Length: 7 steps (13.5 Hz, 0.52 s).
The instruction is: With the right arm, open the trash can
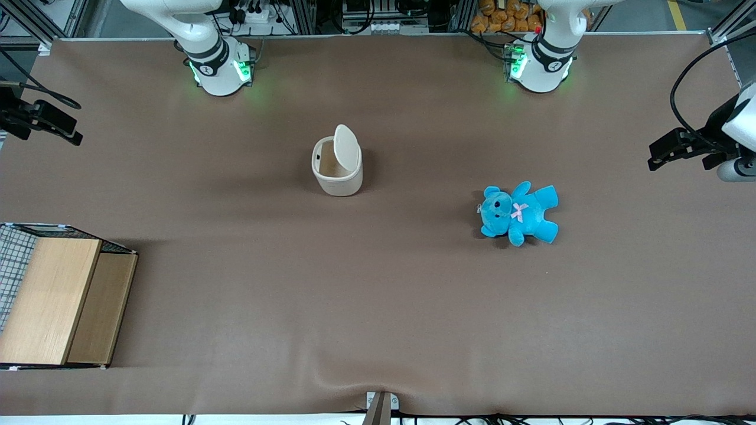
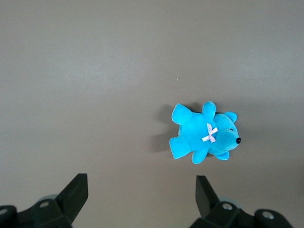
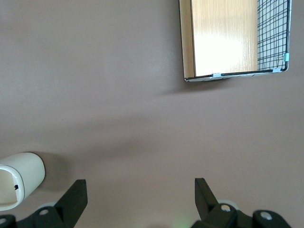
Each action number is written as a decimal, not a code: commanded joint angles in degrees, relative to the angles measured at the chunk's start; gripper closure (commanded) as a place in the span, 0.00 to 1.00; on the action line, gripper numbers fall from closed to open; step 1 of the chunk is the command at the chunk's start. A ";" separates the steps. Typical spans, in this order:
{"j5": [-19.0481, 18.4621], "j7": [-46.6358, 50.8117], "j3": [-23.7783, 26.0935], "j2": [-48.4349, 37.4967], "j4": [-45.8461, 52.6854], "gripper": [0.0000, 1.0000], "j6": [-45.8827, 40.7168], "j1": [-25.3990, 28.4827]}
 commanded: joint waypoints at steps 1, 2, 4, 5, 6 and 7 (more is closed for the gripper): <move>-0.68 -0.87 0.59 1.09 1.40 0.00 0.07 -0.92; -0.59 -0.96 0.59 1.09 1.40 0.00 0.24 -0.92; -0.50 -1.83 0.59 1.18 1.31 0.00 1.73 -0.66; -0.41 -2.01 0.59 1.18 1.31 0.00 1.91 -0.57; -0.32 -2.19 0.59 1.18 1.31 0.00 1.91 -0.57; -0.24 -2.71 0.59 1.18 1.31 0.00 2.09 -0.83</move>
